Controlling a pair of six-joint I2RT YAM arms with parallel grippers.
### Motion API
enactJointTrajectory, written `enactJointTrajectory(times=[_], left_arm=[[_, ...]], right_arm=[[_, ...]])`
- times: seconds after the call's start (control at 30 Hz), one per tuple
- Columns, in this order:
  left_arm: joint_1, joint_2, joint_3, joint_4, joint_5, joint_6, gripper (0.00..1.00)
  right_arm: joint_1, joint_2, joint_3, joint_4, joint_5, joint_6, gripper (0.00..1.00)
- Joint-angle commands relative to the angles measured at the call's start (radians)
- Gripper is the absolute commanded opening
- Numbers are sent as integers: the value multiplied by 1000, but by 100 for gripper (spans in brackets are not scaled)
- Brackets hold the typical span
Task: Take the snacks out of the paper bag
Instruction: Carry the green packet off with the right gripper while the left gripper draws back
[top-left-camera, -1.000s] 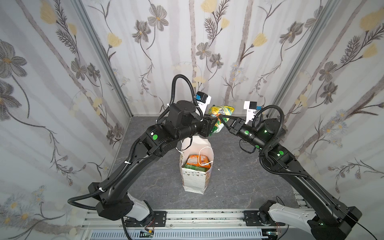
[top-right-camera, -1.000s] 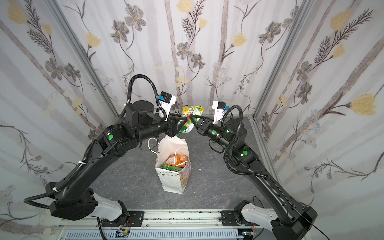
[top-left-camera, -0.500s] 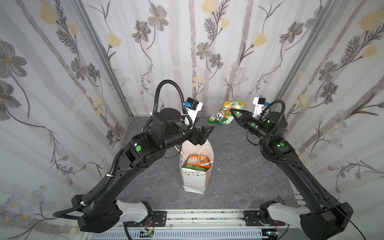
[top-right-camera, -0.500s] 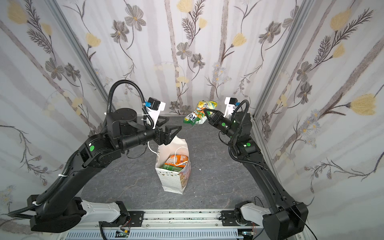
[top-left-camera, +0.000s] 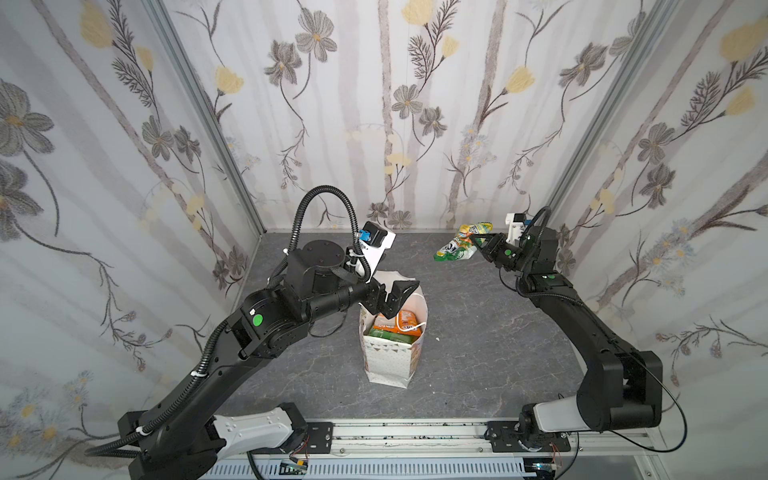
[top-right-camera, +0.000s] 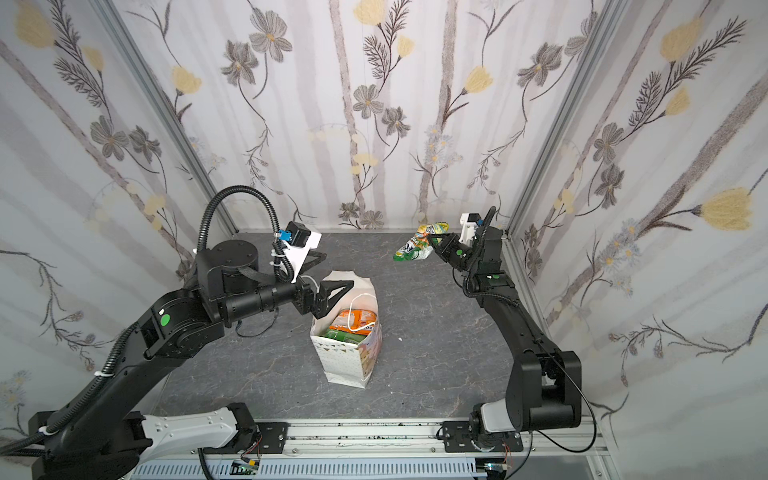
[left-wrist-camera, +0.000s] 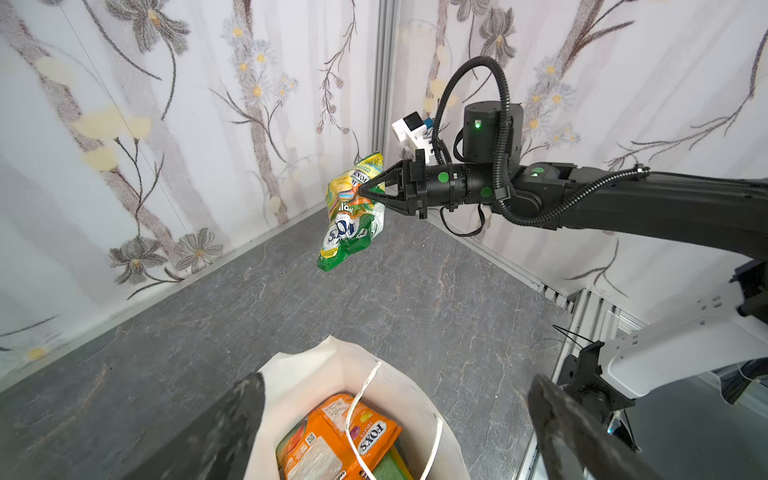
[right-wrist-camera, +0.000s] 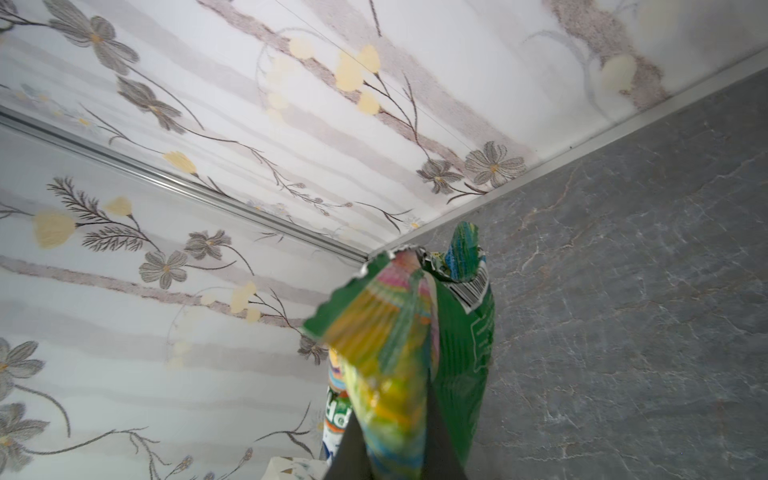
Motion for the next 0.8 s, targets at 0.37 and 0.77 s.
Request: enactJointTrajectory(times=[0.37,0.77], left_arm=[[-1,-43,-51,-5,-35,-16,100],[-8,-43,-81,4,-73,-33,100]], right_arm=[[-49,421,154,73,-35,-75,0],[-49,698,382,28,-23,-29,0]])
